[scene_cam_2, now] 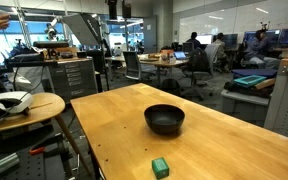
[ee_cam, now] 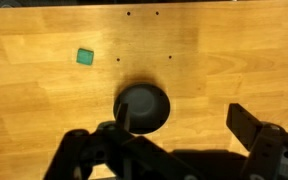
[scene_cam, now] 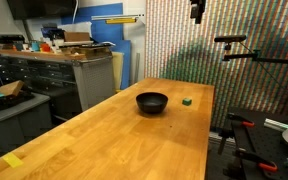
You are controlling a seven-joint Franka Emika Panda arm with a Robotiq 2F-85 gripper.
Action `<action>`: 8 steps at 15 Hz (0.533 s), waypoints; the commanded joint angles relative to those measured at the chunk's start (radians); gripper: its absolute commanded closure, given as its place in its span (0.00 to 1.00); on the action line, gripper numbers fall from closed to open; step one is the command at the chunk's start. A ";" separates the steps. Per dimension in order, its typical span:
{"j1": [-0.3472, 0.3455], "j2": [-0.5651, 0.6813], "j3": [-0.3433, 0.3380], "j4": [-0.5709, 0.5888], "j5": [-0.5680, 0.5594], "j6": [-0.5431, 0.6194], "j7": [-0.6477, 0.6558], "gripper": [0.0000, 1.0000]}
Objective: Put the green block in the black bowl
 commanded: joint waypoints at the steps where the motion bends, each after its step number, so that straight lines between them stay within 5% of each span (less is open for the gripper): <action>1: -0.015 0.003 0.005 -0.011 0.009 0.018 0.007 0.00; 8: -0.051 0.039 -0.008 -0.090 0.026 0.174 0.055 0.00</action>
